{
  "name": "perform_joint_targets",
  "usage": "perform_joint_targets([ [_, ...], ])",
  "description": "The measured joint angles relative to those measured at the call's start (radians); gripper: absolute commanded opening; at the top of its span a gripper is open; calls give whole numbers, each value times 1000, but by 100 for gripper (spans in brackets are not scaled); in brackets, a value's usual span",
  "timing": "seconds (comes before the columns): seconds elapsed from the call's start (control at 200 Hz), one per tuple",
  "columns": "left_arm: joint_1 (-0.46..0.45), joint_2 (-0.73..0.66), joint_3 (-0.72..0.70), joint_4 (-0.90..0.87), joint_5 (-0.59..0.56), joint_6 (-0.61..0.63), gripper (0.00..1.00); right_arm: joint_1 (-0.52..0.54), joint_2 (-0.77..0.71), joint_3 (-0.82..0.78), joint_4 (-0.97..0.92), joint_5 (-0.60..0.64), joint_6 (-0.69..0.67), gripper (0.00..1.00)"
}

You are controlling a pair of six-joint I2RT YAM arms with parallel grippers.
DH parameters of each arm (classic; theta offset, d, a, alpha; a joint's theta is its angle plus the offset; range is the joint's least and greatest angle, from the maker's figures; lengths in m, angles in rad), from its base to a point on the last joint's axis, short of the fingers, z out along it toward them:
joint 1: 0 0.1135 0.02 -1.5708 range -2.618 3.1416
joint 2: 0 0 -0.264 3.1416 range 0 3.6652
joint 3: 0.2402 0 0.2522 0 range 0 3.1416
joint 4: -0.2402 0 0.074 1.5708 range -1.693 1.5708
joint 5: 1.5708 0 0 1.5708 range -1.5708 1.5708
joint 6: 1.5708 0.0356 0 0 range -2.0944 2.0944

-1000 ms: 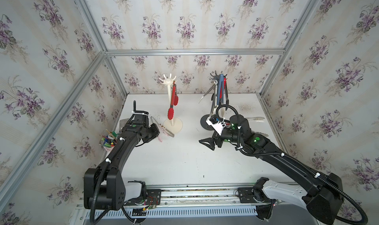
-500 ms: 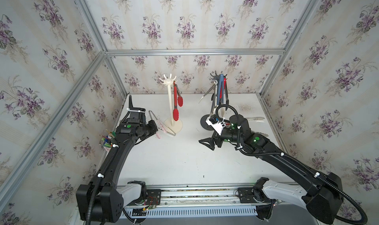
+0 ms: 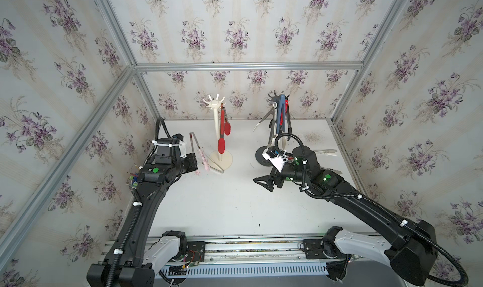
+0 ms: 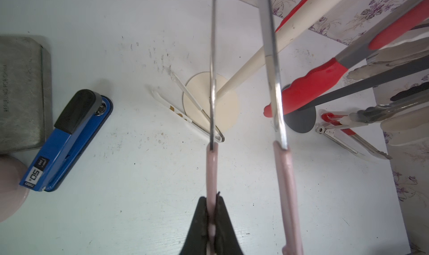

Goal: Hang food tongs on kitchen utensil racks
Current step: Hang the food tongs on the rack.

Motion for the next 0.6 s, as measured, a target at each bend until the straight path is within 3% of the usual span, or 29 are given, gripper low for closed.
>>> perform_joint_targets([
  [0.6,-64,-145,-3,82,-99,126,0,0,0,10,-4,0,-17,100],
])
